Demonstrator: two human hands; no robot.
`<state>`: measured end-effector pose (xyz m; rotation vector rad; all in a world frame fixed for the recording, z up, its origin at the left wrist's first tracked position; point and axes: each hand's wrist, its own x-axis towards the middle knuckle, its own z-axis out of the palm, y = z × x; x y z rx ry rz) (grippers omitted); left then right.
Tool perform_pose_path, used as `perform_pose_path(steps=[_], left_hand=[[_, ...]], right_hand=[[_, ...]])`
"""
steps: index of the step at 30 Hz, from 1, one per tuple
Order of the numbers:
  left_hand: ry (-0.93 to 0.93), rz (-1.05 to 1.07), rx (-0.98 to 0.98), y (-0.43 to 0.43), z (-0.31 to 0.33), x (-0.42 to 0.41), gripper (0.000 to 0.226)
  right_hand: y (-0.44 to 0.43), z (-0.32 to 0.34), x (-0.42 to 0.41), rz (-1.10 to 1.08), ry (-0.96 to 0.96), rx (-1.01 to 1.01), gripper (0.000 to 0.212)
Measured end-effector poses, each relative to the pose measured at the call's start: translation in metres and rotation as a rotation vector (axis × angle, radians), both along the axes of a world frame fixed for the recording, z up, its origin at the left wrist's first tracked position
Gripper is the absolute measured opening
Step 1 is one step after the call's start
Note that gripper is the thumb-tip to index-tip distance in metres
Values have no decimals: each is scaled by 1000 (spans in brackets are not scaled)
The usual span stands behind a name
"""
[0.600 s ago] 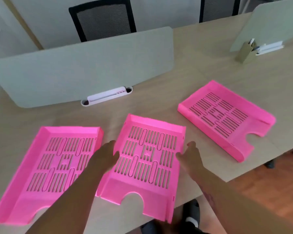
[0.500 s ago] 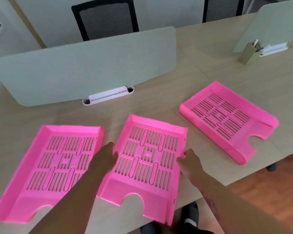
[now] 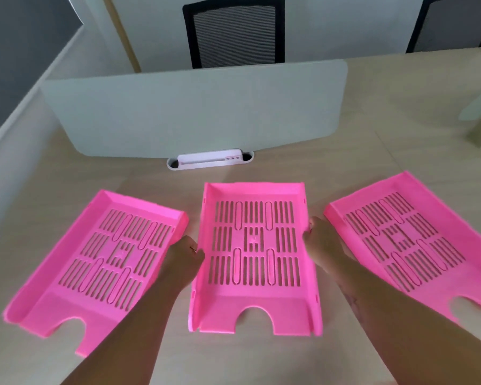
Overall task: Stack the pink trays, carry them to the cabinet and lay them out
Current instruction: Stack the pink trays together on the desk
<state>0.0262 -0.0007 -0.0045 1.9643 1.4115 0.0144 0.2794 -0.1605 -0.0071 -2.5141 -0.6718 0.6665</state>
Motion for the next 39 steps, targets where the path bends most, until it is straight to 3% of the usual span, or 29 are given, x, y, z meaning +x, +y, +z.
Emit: perform_pose_path(steps=[7, 12, 15, 18, 27, 35, 39], left_hand=[[13, 138, -26, -7, -8, 9, 19], [14, 167, -26, -12, -5, 7, 9], [42, 172, 51, -10, 9, 2, 27], [39, 186, 159, 1, 27, -12, 26], [122, 173, 287, 75, 49, -114, 21], [271, 120, 394, 142, 33, -204, 36], [335, 117, 322, 162, 20, -231, 39]], right_hand=[[22, -14, 27, 177, -59, -68, 28], [20, -19, 26, 170, -52, -84, 29], [24, 2, 21, 230, -218, -98, 30], [42, 24, 4, 303, -392, -36, 33], [111, 39, -133, 444, 69, 244, 27], [143, 19, -236, 171, 327, 155, 35], [151, 7, -259, 18, 452, 140, 28]])
